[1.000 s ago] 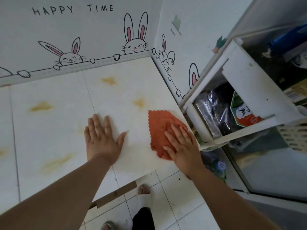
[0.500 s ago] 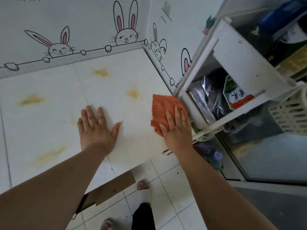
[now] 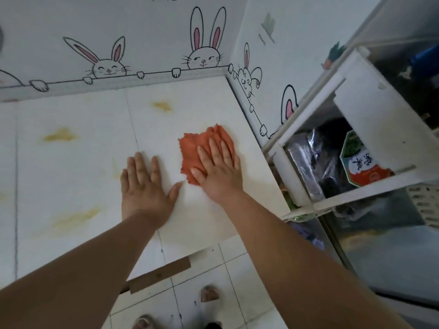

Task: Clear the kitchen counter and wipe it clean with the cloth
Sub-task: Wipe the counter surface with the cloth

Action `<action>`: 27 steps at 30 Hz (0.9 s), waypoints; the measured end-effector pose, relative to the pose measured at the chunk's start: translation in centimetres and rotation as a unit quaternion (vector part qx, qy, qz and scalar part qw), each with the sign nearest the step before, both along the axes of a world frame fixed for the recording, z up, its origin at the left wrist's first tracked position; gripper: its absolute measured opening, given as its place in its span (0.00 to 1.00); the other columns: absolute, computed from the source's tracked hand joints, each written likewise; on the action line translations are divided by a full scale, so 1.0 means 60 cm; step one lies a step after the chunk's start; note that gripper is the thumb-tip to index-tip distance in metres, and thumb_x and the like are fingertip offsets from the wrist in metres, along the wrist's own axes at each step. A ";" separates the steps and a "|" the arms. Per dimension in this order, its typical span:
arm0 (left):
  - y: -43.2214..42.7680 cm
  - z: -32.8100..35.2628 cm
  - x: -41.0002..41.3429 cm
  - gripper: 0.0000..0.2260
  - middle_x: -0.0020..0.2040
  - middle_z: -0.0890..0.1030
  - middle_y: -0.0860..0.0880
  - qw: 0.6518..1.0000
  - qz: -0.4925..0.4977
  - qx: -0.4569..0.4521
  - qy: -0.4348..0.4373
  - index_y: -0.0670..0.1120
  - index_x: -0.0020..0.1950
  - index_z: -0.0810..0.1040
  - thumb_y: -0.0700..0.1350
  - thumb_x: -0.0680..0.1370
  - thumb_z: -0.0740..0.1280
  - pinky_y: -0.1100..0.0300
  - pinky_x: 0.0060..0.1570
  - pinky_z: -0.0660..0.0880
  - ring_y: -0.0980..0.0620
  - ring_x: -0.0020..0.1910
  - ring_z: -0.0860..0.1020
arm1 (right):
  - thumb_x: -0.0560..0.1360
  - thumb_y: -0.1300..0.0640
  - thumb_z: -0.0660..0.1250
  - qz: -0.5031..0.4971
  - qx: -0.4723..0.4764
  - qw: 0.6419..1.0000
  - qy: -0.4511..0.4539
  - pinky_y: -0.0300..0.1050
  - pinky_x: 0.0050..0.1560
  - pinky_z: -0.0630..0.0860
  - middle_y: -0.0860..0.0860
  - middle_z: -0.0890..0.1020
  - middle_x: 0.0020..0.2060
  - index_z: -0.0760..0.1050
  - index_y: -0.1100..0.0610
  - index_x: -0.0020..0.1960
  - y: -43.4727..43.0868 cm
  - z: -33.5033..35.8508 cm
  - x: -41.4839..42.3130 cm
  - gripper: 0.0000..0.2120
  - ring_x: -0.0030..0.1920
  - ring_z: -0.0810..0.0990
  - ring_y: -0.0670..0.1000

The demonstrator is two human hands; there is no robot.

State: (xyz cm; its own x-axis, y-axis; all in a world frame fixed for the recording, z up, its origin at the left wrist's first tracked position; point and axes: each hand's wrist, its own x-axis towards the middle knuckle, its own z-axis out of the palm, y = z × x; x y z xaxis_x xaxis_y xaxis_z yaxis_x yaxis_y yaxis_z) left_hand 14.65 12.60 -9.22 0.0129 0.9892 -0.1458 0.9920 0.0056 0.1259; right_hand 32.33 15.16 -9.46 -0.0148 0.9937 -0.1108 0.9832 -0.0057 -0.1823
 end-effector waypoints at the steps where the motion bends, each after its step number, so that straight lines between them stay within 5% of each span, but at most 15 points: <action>1: 0.001 -0.001 -0.001 0.38 0.77 0.38 0.40 1.000 0.002 0.001 0.006 0.46 0.76 0.38 0.69 0.73 0.36 0.47 0.74 0.40 0.43 0.75 0.36 | 0.73 0.32 0.39 0.008 -0.022 1.000 -0.005 0.56 0.74 0.39 0.46 0.45 0.78 0.49 0.39 0.76 0.049 0.004 -0.010 0.33 0.77 0.41 0.51; 7: 0.000 -0.001 -0.001 0.37 0.76 0.35 0.41 1.000 0.010 0.003 0.003 0.48 0.76 0.35 0.69 0.73 0.35 0.48 0.74 0.40 0.44 0.75 0.35 | 0.77 0.33 0.43 0.039 -0.083 0.995 -0.038 0.56 0.74 0.35 0.45 0.37 0.77 0.41 0.39 0.76 0.197 0.017 -0.027 0.30 0.76 0.35 0.50; 13: -0.002 0.004 -0.001 0.38 0.76 0.35 0.41 1.000 0.013 -0.004 -0.010 0.48 0.76 0.36 0.69 0.72 0.35 0.48 0.74 0.40 0.44 0.75 0.34 | 0.76 0.34 0.49 0.107 0.046 0.993 0.021 0.57 0.73 0.50 0.50 0.54 0.78 0.59 0.43 0.75 -0.030 0.000 0.002 0.30 0.78 0.50 0.53; 16: 0.000 0.005 -0.002 0.38 0.76 0.34 0.41 1.000 0.012 -0.006 -0.012 0.48 0.75 0.34 0.69 0.72 0.35 0.48 0.74 0.39 0.44 0.74 0.32 | 0.76 0.33 0.47 0.073 -0.013 0.996 0.051 0.56 0.74 0.48 0.46 0.54 0.78 0.60 0.40 0.73 -0.059 0.008 -0.001 0.28 0.77 0.48 0.49; 18: -0.001 0.002 -0.003 0.38 0.76 0.35 0.41 1.000 0.011 -0.001 -0.015 0.48 0.75 0.35 0.69 0.73 0.36 0.48 0.74 0.39 0.44 0.75 0.33 | 0.76 0.35 0.45 0.032 -0.031 0.997 0.059 0.57 0.74 0.45 0.43 0.52 0.77 0.58 0.38 0.72 -0.001 0.013 -0.025 0.26 0.77 0.47 0.48; 24: 0.002 -0.002 -0.002 0.38 0.76 0.36 0.42 0.999 0.022 0.018 -0.034 0.49 0.76 0.37 0.70 0.73 0.36 0.48 0.74 0.39 0.44 0.75 0.34 | 0.79 0.37 0.45 0.112 -0.053 0.992 0.003 0.61 0.74 0.40 0.41 0.43 0.77 0.50 0.37 0.75 0.288 0.017 -0.090 0.25 0.77 0.40 0.49; 27: 0.003 0.001 -0.003 0.38 0.77 0.37 0.42 0.999 0.020 0.015 -0.028 0.48 0.76 0.38 0.70 0.73 0.36 0.49 0.72 0.38 0.44 0.75 0.35 | 0.80 0.38 0.44 0.083 -0.061 0.995 -0.005 0.61 0.74 0.40 0.43 0.43 0.78 0.49 0.38 0.76 0.318 0.017 -0.110 0.24 0.77 0.40 0.50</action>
State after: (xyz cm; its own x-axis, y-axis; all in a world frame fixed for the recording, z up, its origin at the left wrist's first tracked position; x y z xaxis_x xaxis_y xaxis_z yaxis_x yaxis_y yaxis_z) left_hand 14.49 12.76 -9.14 -0.0188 0.9932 -0.1153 0.9826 0.0397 0.1814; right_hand 25.71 34.22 -8.44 -0.1753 0.9571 -0.2306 0.9744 0.1351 -0.1799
